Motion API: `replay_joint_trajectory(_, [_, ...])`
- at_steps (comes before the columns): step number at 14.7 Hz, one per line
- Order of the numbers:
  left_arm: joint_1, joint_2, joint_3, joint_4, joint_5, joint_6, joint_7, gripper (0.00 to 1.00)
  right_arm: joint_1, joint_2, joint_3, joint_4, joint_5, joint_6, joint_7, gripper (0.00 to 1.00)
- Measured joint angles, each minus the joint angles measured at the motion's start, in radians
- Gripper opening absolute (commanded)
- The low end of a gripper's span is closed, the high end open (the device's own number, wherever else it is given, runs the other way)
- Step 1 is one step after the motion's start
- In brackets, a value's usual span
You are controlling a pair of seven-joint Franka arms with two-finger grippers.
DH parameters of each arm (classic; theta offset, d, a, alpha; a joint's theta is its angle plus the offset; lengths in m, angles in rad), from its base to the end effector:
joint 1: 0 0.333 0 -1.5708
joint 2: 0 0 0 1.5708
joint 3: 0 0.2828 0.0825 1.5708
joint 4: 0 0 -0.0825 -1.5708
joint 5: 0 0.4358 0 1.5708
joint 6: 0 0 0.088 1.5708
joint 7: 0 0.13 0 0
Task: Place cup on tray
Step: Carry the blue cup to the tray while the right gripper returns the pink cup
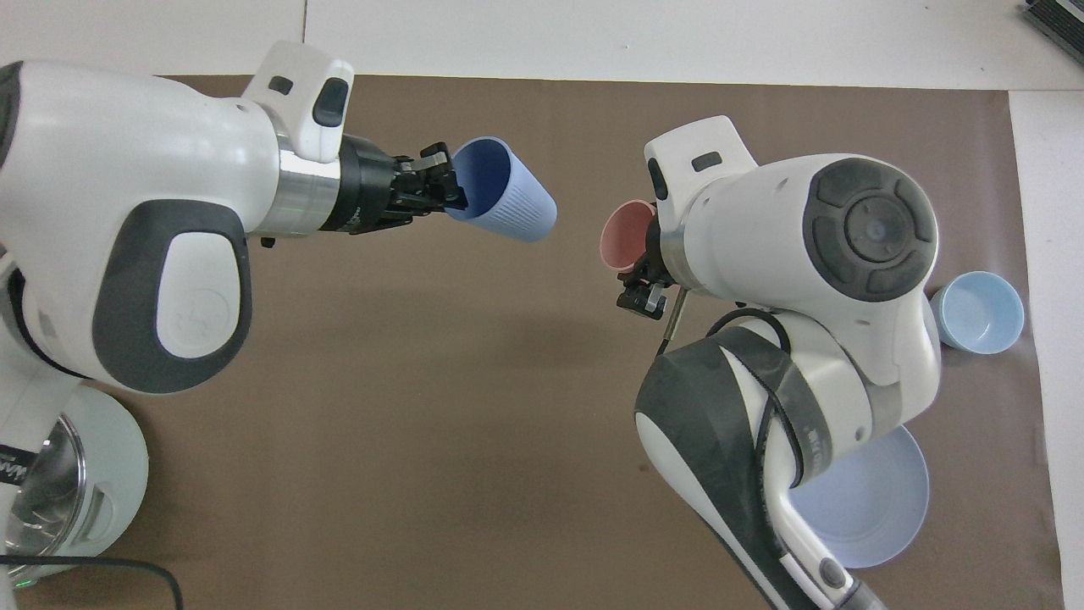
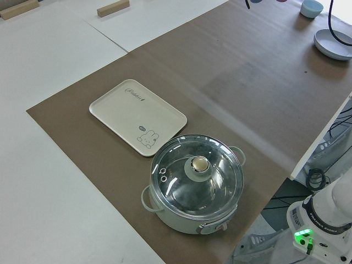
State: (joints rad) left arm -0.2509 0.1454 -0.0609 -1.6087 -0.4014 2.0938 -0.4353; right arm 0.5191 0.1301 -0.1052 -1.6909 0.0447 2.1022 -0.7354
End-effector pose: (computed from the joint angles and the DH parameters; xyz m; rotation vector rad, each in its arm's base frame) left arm 0.6524 -0.2363 0.5151 2.6262 0.3544 0.2309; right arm 0.6219 0.2792 0.4748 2.6083 1.6625 0.4403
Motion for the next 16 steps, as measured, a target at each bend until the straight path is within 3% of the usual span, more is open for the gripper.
replay_joint_trajectory(4, [0.163,0.0,0.004,-0.012,0.044,-0.006,0.228,0.0,-0.053,0.001,-0.001,-0.007,0.026,0.066,0.0,0.0])
replay_joint_trajectory(7, [0.319,-0.006,0.007,-0.051,0.046,-0.006,0.502,0.0,-0.121,0.005,-0.002,-0.031,0.161,0.152,-0.028,0.0])
replay_joint_trajectory(11, [0.497,-0.013,0.009,-0.126,0.069,0.027,0.827,0.0,-0.255,0.021,-0.006,-0.068,0.49,0.193,-0.303,0.0])
replay_joint_trajectory(16, [0.556,0.019,0.007,-0.296,0.106,0.285,0.993,0.0,-0.402,0.111,-0.008,-0.083,0.907,0.216,-0.685,0.0])
